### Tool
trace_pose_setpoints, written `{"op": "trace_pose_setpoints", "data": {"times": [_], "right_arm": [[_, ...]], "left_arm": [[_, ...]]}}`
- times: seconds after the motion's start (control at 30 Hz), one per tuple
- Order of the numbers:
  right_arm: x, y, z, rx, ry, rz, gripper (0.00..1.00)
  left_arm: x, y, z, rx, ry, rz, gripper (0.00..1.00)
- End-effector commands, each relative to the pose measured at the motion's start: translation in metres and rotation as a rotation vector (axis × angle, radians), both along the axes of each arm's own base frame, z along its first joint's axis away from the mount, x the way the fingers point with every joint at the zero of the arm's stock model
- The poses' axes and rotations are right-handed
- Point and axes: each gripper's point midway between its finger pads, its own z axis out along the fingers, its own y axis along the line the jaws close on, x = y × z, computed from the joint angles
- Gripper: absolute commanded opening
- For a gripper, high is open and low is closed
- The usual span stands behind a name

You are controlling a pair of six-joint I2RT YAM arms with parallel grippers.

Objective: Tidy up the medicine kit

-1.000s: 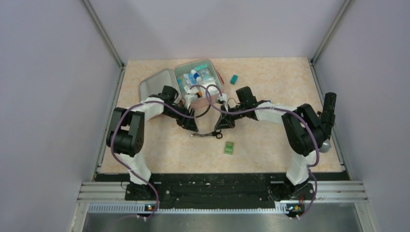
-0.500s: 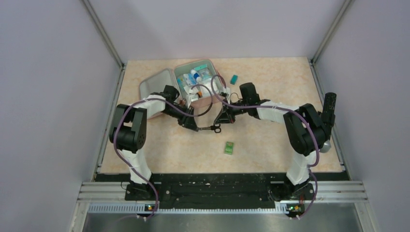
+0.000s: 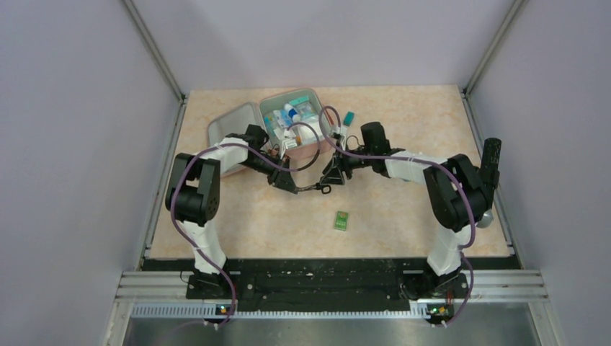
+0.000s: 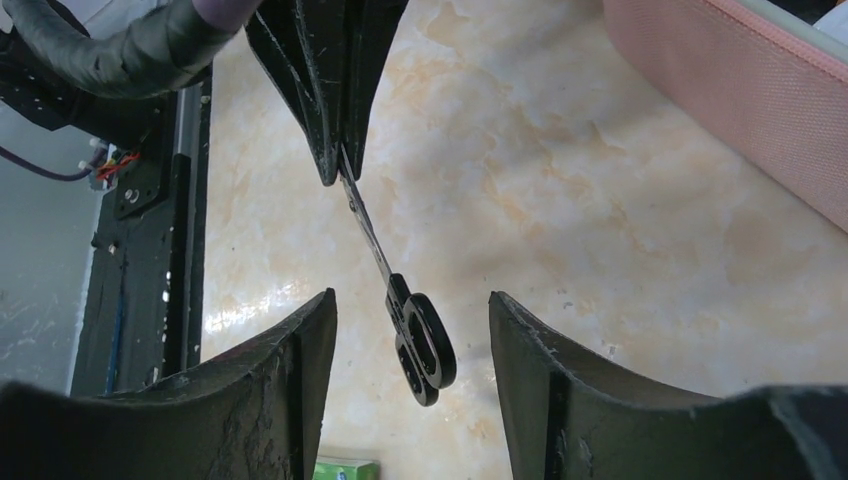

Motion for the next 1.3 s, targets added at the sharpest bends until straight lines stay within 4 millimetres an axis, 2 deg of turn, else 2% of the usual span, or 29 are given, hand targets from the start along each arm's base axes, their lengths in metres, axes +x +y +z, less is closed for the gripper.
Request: {"op": "trace_pose_setpoints", "data": {"times": [0.0, 0.13, 0.2, 0.37, 0.53, 0.67, 0.77, 0.83, 0.9, 0.97, 1.0, 1.07, 1.17, 1.2, 1.23, 1.27], "right_arm": [[-0.005, 0.001, 0.008, 0.034, -0.017, 0.028, 0.57], [-0.003, -0.001, 0.001, 0.012, -0.02, 0.01, 0.66], [-0.002, -0.002, 0.0, 0.013, -0.019, 0.01, 0.67], [-0.005, 0.0, 0.003, 0.032, -0.011, 0.035, 0.55], [-0.01, 0.0, 0.005, 0.051, 0.001, 0.055, 0.54], [-0.018, 0.001, 0.01, 0.077, 0.015, 0.093, 0.35], [-0.022, 0.0, 0.011, 0.084, 0.021, 0.104, 0.29], [-0.024, 0.0, 0.011, 0.086, 0.022, 0.106, 0.22], [-0.024, -0.001, 0.012, 0.085, 0.023, 0.105, 0.23], [-0.024, -0.001, 0.012, 0.084, 0.019, 0.103, 0.33], [-0.024, -0.001, 0.012, 0.085, 0.021, 0.104, 0.34], [-0.024, -0.001, 0.012, 0.086, 0.018, 0.106, 0.29], [-0.024, -0.001, 0.012, 0.087, 0.019, 0.109, 0.27], [-0.024, 0.0, 0.012, 0.089, 0.02, 0.111, 0.24], [-0.025, 0.0, 0.013, 0.091, 0.018, 0.115, 0.16], [-0.024, 0.0, 0.013, 0.092, 0.015, 0.117, 0.01]], "left_arm": [[0.005, -0.003, 0.02, -0.048, -0.07, -0.007, 0.0], [-0.002, -0.005, 0.025, -0.069, -0.055, -0.039, 0.0], [-0.006, -0.005, 0.027, -0.065, -0.057, -0.064, 0.0], [-0.007, -0.004, 0.03, -0.066, -0.066, -0.075, 0.0], [-0.007, -0.006, 0.038, -0.091, -0.081, -0.085, 0.0], [-0.003, -0.008, 0.038, -0.094, -0.082, -0.069, 0.0], [0.001, -0.01, 0.038, -0.099, -0.076, -0.051, 0.0], [0.004, -0.01, 0.037, -0.095, -0.076, -0.046, 0.0], [0.006, -0.011, 0.036, -0.096, -0.075, -0.041, 0.0], [0.006, -0.012, 0.038, -0.106, -0.073, -0.043, 0.0], [0.006, -0.012, 0.039, -0.107, -0.072, -0.043, 0.0], [0.007, -0.012, 0.04, -0.107, -0.075, -0.042, 0.0], [0.007, -0.014, 0.042, -0.12, -0.07, -0.046, 0.0], [0.008, -0.014, 0.043, -0.122, -0.07, -0.045, 0.0], [0.007, -0.013, 0.042, -0.118, -0.068, -0.045, 0.0], [0.008, -0.013, 0.041, -0.112, -0.07, -0.042, 0.0]]}}
